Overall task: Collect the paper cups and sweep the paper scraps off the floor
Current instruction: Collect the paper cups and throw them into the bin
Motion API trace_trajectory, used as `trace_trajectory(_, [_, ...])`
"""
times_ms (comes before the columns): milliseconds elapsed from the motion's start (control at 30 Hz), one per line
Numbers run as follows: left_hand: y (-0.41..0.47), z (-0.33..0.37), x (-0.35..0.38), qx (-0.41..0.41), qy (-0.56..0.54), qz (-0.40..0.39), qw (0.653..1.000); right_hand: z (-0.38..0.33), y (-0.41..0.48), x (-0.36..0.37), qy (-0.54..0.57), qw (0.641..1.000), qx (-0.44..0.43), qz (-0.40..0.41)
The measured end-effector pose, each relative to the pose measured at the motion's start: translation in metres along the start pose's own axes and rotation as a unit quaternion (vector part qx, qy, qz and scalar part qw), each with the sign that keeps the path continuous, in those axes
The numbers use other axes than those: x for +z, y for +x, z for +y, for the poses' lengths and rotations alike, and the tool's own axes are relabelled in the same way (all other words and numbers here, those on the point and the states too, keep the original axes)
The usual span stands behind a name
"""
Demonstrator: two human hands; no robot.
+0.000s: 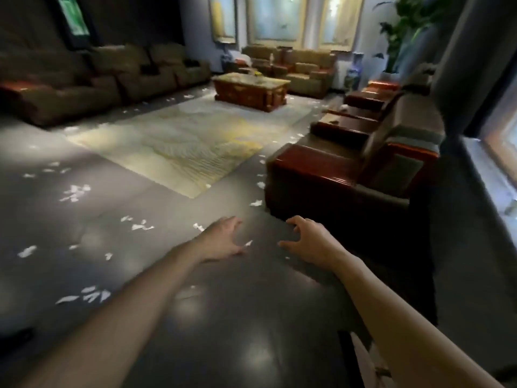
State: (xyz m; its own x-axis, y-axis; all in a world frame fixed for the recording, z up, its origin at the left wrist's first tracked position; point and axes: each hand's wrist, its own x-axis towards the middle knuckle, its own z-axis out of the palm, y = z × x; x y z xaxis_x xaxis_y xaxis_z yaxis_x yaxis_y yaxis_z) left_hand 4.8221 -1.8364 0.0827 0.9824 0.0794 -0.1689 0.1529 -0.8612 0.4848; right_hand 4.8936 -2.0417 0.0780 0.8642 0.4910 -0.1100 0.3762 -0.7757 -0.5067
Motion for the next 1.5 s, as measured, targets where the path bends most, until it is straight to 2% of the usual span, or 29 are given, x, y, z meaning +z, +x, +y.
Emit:
trace_trajectory(100, [-0.097,-0.076,-0.046,-0.121,-0.015,0.074,0.990,-0.107,0.013,0.039,-0.019,0.990,-0.125,-0.064])
trace_trajectory(233, [-0.254,-0.155,-0.085,-0.259,-0.044,0.185,0.947,-0.258,-0.016,0.107,-0.038,0.943,-0.292,-0.151])
trace_trajectory(400, [-0.463,-0.215,-0.093,-0.427,-0.048,0.294,0.854,-0.422,-0.112,0.193,-0.060,0.844,-0.481,-0.231])
trace_trajectory(567, [-0.658,-0.243,-0.070,-0.552,-0.059,0.352,0.754,-0.552,-0.234,0.276,-0.065,0.750,-0.581,-0.309])
trace_trajectory(767, [-0.852,-0.271,-0.054,-0.656,-0.034,0.380,0.651,-0.685,-0.388,0.376,-0.039,0.654,-0.665,-0.358])
trace_trajectory(867, [-0.922,-0.291,-0.054,-0.688,-0.032,0.384,0.615,-0.743,-0.446,0.417,-0.044,0.627,-0.685,-0.368])
trace_trajectory(1267, [-1.092,-0.450,-0.087,-0.710,-0.081,0.397,0.576,-0.933,-0.539,0.582,-0.079,0.593,-0.694,-0.401])
trace_trajectory(1500, [-1.166,-0.532,-0.117,-0.717,-0.096,0.412,0.554,-1.047,-0.578,0.648,-0.086,0.570,-0.703,-0.416])
